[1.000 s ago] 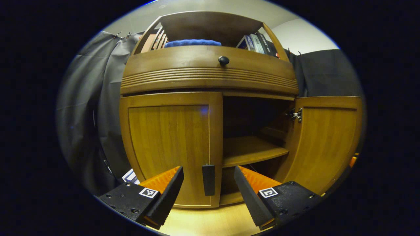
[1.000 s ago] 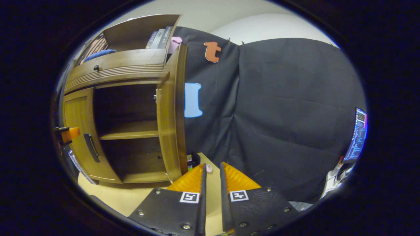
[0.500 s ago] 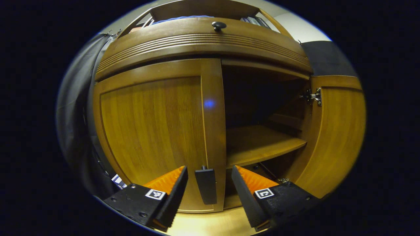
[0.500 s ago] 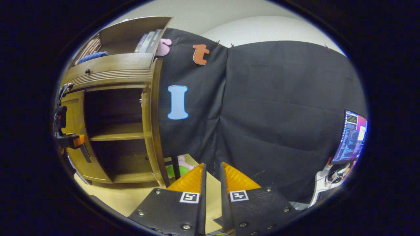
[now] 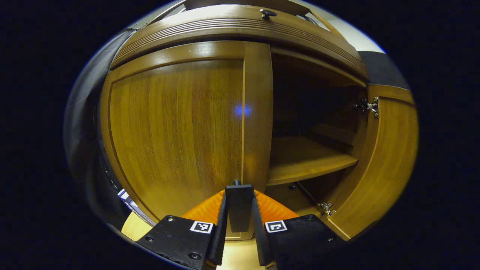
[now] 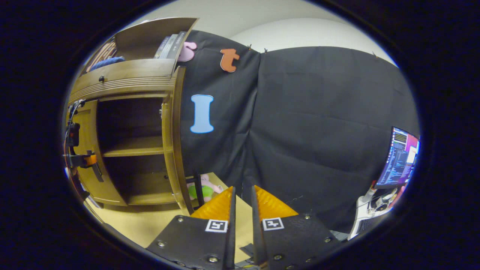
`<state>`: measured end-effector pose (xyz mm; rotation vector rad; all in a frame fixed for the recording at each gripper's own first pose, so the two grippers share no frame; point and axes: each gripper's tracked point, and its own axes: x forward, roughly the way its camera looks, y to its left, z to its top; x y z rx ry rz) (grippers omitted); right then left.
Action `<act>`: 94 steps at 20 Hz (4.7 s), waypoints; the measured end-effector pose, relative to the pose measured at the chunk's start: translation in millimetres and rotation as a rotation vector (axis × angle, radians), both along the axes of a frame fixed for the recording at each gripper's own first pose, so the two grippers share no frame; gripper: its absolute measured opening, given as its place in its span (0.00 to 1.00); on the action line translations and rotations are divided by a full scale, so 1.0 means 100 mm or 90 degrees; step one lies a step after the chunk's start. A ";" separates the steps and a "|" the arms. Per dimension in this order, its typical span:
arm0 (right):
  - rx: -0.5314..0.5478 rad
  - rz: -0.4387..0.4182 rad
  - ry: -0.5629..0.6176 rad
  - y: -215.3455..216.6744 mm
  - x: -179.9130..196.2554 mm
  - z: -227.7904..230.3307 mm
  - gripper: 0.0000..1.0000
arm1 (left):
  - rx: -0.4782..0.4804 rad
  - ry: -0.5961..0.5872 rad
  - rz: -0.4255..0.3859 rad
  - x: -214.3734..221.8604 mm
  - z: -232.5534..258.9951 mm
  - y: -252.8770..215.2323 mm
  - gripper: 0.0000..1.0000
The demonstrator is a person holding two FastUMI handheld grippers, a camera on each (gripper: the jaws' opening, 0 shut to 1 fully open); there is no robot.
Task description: Open the right door of the double-door shoe cabinet with the right hand, and open the left door with the left hand.
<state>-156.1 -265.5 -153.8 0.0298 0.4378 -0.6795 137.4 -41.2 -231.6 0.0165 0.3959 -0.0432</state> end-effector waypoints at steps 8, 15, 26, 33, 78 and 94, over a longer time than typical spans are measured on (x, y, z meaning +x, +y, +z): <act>0.016 0.035 -0.001 0.20 -0.03 -0.06 0.19 | -0.023 -0.004 -0.010 -0.04 0.09 0.00 0.31; 0.029 0.095 -0.001 0.42 0.10 -0.05 0.19 | -0.043 -0.014 -0.007 -0.05 0.07 0.00 0.30; 0.065 0.206 0.000 0.91 0.22 -0.21 0.19 | -0.054 -0.019 0.027 -0.02 0.09 0.03 0.29; 0.088 0.271 0.000 1.21 0.44 -0.30 0.19 | -0.064 -0.011 0.047 -0.09 0.10 0.08 0.28; 0.192 0.449 0.019 2.32 0.83 -0.60 0.19 | -0.047 -0.001 0.231 -0.30 0.08 0.70 0.07; 0.204 0.460 0.023 2.41 0.99 -0.63 0.19 | 0.000 0.000 0.288 -0.42 0.08 0.94 0.04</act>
